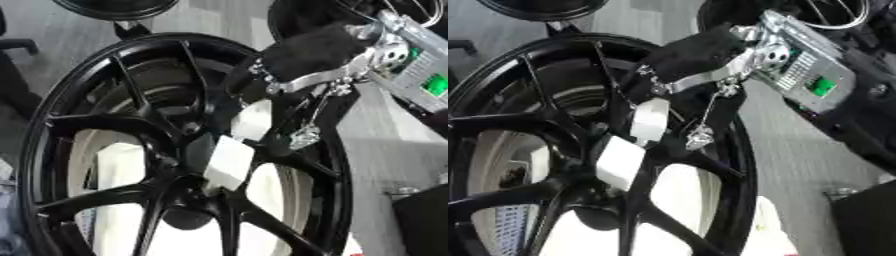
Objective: Pull the pin out of the wheel hub.
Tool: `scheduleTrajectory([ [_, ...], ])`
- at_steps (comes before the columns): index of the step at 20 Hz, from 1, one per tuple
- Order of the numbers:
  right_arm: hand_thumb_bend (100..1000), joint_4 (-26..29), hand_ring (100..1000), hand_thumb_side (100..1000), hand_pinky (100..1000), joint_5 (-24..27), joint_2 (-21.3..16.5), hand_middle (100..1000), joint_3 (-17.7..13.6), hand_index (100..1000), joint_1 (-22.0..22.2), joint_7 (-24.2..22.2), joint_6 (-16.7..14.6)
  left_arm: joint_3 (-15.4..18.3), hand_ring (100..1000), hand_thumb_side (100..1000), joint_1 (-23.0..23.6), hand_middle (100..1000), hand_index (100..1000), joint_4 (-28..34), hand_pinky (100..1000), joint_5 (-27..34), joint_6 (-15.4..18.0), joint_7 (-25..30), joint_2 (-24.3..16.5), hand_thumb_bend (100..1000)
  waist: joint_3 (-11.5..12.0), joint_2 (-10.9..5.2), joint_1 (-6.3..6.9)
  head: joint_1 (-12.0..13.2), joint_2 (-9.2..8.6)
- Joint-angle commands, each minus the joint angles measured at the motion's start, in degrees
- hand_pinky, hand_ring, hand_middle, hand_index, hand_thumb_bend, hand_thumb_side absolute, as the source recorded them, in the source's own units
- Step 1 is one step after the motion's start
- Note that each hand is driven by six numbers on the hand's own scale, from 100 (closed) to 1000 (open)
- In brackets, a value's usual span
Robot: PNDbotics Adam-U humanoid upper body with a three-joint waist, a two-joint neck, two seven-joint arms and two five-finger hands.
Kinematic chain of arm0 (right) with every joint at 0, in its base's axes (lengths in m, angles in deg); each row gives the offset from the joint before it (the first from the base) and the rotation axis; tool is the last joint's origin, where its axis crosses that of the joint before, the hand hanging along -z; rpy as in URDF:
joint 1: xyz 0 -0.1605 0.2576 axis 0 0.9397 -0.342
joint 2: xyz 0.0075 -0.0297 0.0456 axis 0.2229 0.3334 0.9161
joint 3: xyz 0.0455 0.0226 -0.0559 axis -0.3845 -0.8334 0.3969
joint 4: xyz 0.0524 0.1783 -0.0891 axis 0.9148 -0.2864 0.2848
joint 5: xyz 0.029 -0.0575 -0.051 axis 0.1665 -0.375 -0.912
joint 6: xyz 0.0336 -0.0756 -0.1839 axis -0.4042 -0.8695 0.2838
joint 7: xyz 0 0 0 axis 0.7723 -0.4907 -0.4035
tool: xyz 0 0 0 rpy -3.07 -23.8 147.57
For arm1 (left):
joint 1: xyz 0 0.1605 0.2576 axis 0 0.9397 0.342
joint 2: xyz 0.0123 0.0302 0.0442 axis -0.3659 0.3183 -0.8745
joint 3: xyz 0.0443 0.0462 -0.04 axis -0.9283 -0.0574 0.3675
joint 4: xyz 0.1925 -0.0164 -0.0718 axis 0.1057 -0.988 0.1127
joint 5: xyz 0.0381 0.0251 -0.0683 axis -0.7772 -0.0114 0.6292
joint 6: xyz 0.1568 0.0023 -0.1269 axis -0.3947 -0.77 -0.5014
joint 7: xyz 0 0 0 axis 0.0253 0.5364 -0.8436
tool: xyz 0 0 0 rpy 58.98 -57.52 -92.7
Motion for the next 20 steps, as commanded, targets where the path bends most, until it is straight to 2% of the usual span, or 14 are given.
scheduleTrajectory([
  [1,405,-0.12,873,100,905,-0.86,-2.19,811,-1.15,859,-0.27,-2.72,-3.55,0.67,726,628,-0.61,612,854,0.94,853,0.10,0.02,0.12,-0.45,100,0.07,-0.88,0.41,-0.11,-1.09],
  [10,296,-0.51,854,100,892,-2.34,-2.47,764,-1.69,792,0.27,0.06,-4.44,0.53,723,634,-0.58,609,854,0.94,855,0.14,0.12,0.48,-0.21,100,0.42,-0.25,0.14,-0.41,-2.42],
  [17,268,-0.65,849,100,891,-2.98,-2.68,756,-1.79,783,0.52,0.82,-4.72,0.56,722,639,-0.28,607,853,0.94,856,0.16,0.20,0.62,0.07,100,0.39,0.21,0.08,-0.48,-2.84],
  [20,227,-0.78,828,100,883,-3.17,-2.77,727,-1.94,754,0.62,1.04,-4.83,0.52,722,641,-0.32,606,853,0.94,856,0.15,0.26,0.72,0.12,100,0.40,0.40,-0.03,-0.49,-3.10],
])
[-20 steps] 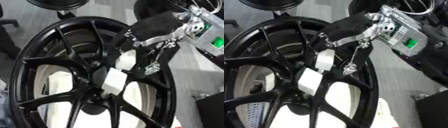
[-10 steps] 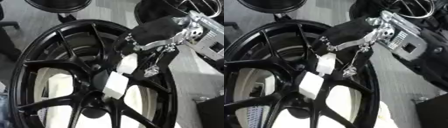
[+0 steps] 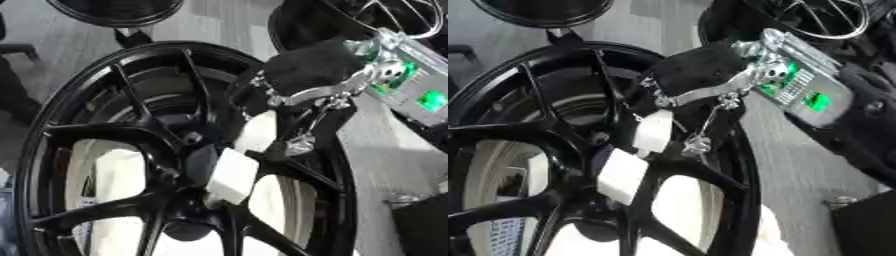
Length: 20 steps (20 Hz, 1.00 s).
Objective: Pull the pin out of the wheel hub.
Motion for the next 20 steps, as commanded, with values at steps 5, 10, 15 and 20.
scheduleTrajectory([
  [5,156,-0.21,762,100,869,0.00,-2.41,659,-1.07,695,-0.05,-1.09,-2.22,0.38,722,644,-0.34,606,853,0.94,857,0.19,0.13,0.47,-0.27,100,-0.06,-0.74,0.39,-0.16,-1.17],
  [10,100,-0.46,642,100,840,2.14,-2.37,559,-0.96,599,-0.12,-1.06,-2.03,0.32,722,647,-0.33,606,854,0.94,858,0.24,0.09,0.62,-0.20,100,-0.10,-0.73,0.36,-0.23,-1.16],
  [15,100,-0.77,542,100,807,4.46,-2.42,464,-1.23,512,-0.19,-1.09,-1.57,0.26,722,649,-0.26,606,854,0.94,860,0.27,0.04,0.76,-0.13,100,-0.06,-0.81,0.28,-0.29,-1.34],
  [20,100,-0.84,468,100,777,6.39,-2.68,382,-1.69,450,-0.29,-0.58,-1.08,0.31,722,649,-0.21,608,854,0.94,861,0.32,0.01,0.77,-0.07,100,-0.04,-1.05,0.23,-0.39,-1.62],
])
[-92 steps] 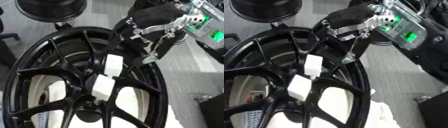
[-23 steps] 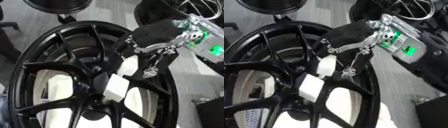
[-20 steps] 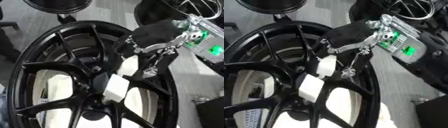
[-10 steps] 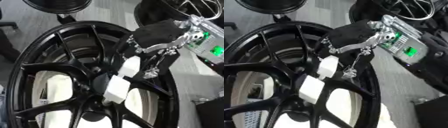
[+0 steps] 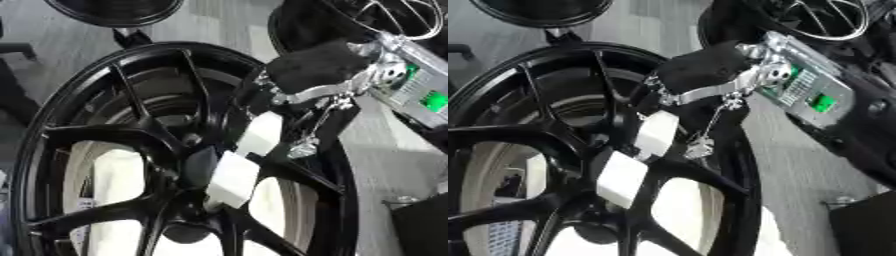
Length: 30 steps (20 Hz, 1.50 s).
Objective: Pull the pin out of the wheel hub.
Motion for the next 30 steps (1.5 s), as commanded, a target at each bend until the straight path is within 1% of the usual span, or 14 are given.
scheduleTrajectory([
  [1,100,0.29,458,100,770,1.76,-2.34,373,-1.39,444,-0.77,-0.80,-0.70,0.30,722,649,-0.26,609,854,0.94,861,0.27,0.00,0.23,-0.53,100,-0.02,-1.43,0.51,-0.21,-0.92],
  [5,100,0.53,441,100,762,2.80,-2.79,356,-2.21,433,-0.95,-0.08,-0.21,0.32,723,651,-0.26,610,854,0.94,862,0.25,-0.07,0.31,-0.46,100,-0.07,-1.71,0.52,-0.37,-1.07],
  [12,100,1.36,435,100,769,2.85,-3.59,351,-3.95,428,-1.95,2.63,0.59,0.38,723,650,-0.27,610,854,0.94,863,0.23,0.01,0.27,-0.46,100,-0.12,-2.24,0.55,-0.69,-1.32],
  [17,100,2.06,441,100,778,3.11,-4.53,355,-5.12,433,-2.56,3.62,0.92,0.42,723,650,-0.42,610,854,0.94,864,0.21,0.05,0.24,-0.57,100,-0.13,-2.48,0.26,-1.05,-2.26],
  [19,100,2.48,443,100,782,3.74,-5.17,356,-6.08,434,-2.53,4.45,1.03,0.47,723,651,-0.40,610,854,0.94,864,0.19,0.03,0.17,-0.64,100,-0.37,-2.52,0.24,-1.00,-2.59],
  [22,100,3.15,444,100,786,5.65,-6.80,358,-8.74,436,-1.76,6.97,1.57,0.58,723,650,-0.24,610,854,0.94,865,0.14,0.00,0.03,-0.72,100,-1.07,-2.66,0.36,-0.70,-2.69],
  [24,100,3.56,448,100,792,6.91,-8.58,363,-11.27,441,-0.14,9.28,2.04,0.69,723,649,-0.04,610,854,0.94,865,0.07,0.02,-0.10,-0.80,100,-1.64,-2.78,0.56,-0.37,-2.53],
  [26,100,3.91,455,100,797,7.86,-11.19,371,-14.40,449,3.22,12.25,2.56,0.85,723,648,0.36,610,854,0.94,865,-0.03,0.03,-0.27,-0.90,100,-2.39,-2.91,0.89,0.14,-2.15],
  [28,100,3.82,463,100,800,8.27,-14.56,382,-18.60,472,9.04,16.02,3.28,1.17,723,648,0.96,610,854,0.94,866,-0.22,0.05,-0.59,-0.98,100,-3.52,-3.07,1.38,1.14,-1.75],
  [30,101,2.99,479,100,810,8.24,-17.32,403,-23.65,522,16.42,20.57,4.16,1.58,723,647,1.56,610,854,0.94,866,-0.42,0.06,-1.06,-0.95,100,-4.81,-3.15,2.02,2.37,-1.60],
])
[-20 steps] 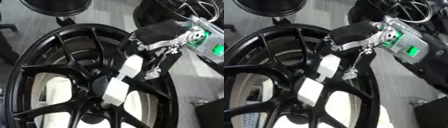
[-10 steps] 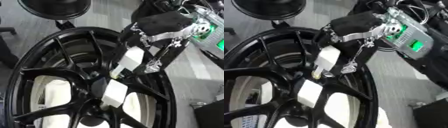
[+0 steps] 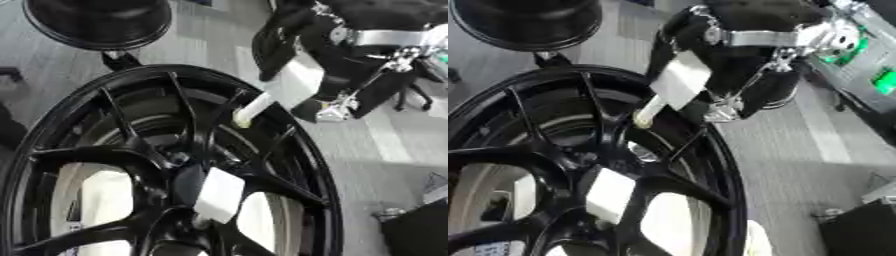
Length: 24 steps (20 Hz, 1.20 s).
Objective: Pull the pin out of the wheel hub.
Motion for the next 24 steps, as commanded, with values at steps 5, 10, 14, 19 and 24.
scheduleTrajectory([
  [5,107,-4.94,497,100,827,-3.07,-5.68,423,-18.03,565,20.29,14.87,2.57,1.72,722,644,1.27,611,854,0.94,867,-0.77,0.16,-1.58,-1.11,100,-3.48,-1.58,2.72,3.97,0.44],
  [10,174,-8.77,604,100,852,-7.91,1.19,525,-28.22,667,32.85,19.44,4.94,2.20,722,643,2.22,611,854,0.94,868,-1.06,0.18,-2.16,-0.84,100,-5.76,-1.66,4.14,5.78,1.02],
  [14,262,-11.60,801,100,882,-14.39,7.97,734,-34.67,802,40.28,20.41,10.03,2.43,722,644,2.76,610,854,0.94,869,-1.22,0.16,-2.47,-0.64,100,-6.95,-1.62,4.92,6.81,1.74],
  [19,100,-13.22,975,100,947,-19.97,12.71,908,-37.24,909,43.72,15.98,15.18,2.43,729,644,3.21,611,854,0.94,870,-1.31,0.05,-2.45,-0.32,100,-7.87,-1.66,5.74,7.80,2.35],
  [24,118,-11.77,971,100,943,-21.40,13.70,908,-37.93,903,44.36,15.55,16.26,2.39,739,646,3.44,611,855,0.94,871,-1.36,0.04,-2.32,-0.10,100,-8.09,-1.74,5.99,8.05,2.65],
])
